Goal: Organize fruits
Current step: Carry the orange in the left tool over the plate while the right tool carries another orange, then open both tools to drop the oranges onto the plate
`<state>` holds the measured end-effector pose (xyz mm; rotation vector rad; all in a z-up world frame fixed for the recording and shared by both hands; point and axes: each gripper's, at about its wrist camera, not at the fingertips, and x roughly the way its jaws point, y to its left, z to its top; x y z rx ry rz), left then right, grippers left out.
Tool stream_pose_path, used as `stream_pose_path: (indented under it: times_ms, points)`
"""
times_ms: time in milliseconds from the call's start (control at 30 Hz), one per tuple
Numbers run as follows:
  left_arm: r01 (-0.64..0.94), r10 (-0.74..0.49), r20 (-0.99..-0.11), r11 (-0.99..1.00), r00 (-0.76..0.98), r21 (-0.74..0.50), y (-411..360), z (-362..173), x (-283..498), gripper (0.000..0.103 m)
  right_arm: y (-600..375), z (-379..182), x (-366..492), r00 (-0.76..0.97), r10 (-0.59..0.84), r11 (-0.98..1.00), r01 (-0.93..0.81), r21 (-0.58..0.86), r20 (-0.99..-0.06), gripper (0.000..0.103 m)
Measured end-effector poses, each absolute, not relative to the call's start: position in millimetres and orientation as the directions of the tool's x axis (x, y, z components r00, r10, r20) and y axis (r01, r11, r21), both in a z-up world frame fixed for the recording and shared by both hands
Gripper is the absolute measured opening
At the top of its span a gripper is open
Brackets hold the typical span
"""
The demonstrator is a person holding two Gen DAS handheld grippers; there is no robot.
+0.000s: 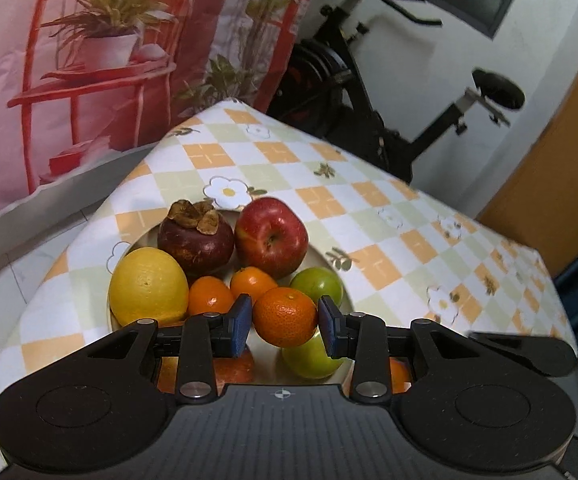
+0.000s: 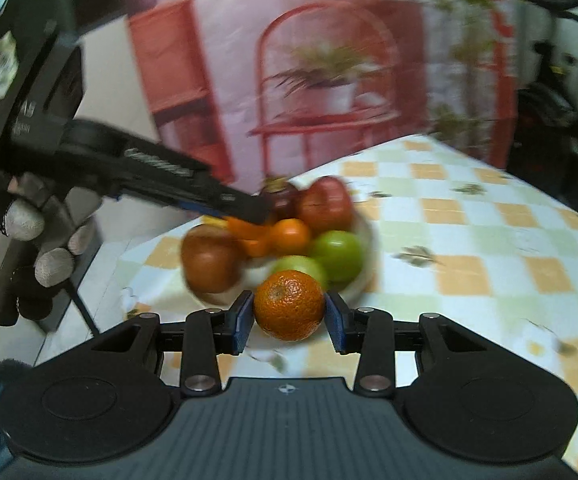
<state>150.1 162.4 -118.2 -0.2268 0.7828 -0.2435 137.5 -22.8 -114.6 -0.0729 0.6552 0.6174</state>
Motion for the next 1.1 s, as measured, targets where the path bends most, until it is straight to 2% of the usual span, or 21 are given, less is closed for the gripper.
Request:
stream_pose_path:
  times_ms: [233, 500, 667, 1100]
  points:
    - [0.163, -0.291, -0.676, 0.955, 0.677, -0.247, 166, -127, 153, 0.038, 21, -134, 162, 0.559, 0.499, 0.787, -0.612, 0.076, -0.662, 0.04]
    - [0.165, -0.285, -0.688, 0.957, 0.668, -0.237, 167, -130, 156, 0.038, 26, -140, 174, 0.536, 0.521, 0.79, -0.597, 0.137, -0.664, 0.041]
    - [0.161, -0.285, -0.686, 0.957, 0.669, -0.24, 167, -129, 155, 0.038, 26, -144, 171, 0.543, 0.492, 0.806, -0.58, 0.119, -0.68, 0.041]
    - [0.15, -0.284, -0.672, 0.956, 0.683, -0.252, 160, -122, 148, 0.039, 6, -137, 158, 0.58, 0.518, 0.819, -0.547, 0.171, -0.629, 0.04]
